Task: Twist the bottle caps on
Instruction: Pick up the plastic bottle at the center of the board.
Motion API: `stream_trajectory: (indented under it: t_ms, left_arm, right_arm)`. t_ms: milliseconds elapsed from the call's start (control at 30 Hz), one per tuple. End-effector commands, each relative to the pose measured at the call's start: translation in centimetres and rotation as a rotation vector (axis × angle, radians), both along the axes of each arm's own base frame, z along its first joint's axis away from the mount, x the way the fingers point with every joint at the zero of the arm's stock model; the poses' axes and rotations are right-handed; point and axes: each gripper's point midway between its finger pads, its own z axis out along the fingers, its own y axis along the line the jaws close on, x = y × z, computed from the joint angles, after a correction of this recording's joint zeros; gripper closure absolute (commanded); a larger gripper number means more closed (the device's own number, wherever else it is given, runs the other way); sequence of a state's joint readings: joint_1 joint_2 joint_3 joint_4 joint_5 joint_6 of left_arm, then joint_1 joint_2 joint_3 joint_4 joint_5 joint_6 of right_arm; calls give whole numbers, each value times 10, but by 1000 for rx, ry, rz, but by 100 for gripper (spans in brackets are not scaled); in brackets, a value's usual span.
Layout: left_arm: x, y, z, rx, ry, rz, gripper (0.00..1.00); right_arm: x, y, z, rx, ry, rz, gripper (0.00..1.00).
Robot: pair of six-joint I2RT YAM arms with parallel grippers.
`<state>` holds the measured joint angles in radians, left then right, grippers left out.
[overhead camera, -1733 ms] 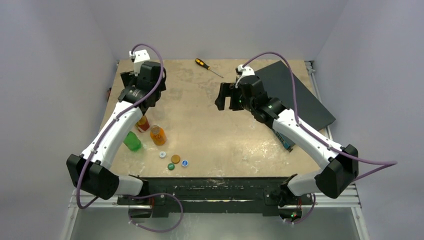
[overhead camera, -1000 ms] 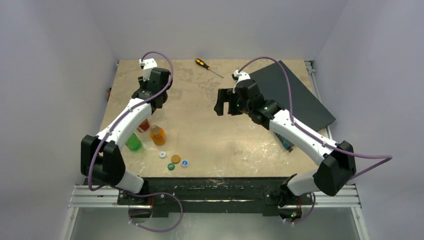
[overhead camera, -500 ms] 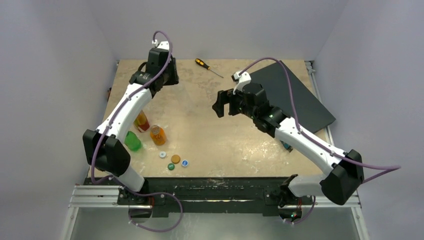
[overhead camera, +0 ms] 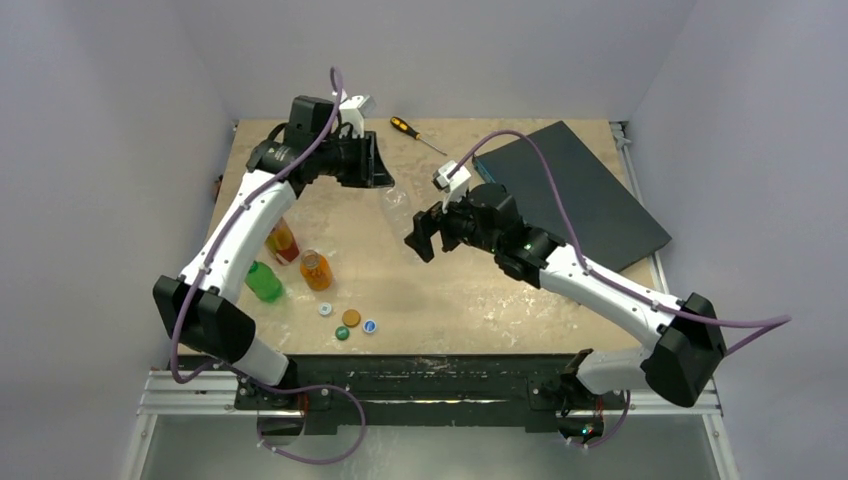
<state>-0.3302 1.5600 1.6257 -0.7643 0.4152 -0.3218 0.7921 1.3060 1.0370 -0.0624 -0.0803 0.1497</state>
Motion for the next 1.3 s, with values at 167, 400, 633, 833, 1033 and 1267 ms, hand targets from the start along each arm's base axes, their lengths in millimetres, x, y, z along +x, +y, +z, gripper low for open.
stream_trajectory:
  t_ms: [167, 400, 633, 833, 1033, 1267]
  left_arm:
    - [-42, -17, 63, -146, -90, -156, 100]
    - [-48, -25, 78, -219, -108, -183, 100]
    - [-45, -31, 81, -277, -118, -181, 100]
    - [-35, -30, 77, -306, -137, -109, 40]
    - [-38, -35, 89, -394, -224, -92, 15]
    - [-51, -39, 90, -480, -264, -59, 15]
  right_arm:
    - [-8, 4, -26, -35, 1, 30, 1]
    - [-26, 7, -24, 40, 22, 84, 9]
    - [-39, 15, -3, 181, 59, 109, 39]
    - [-40, 25, 36, 318, 98, 105, 63]
    - [-32, 38, 80, 460, 162, 93, 61]
    - [-14, 47, 114, 616, 208, 51, 60]
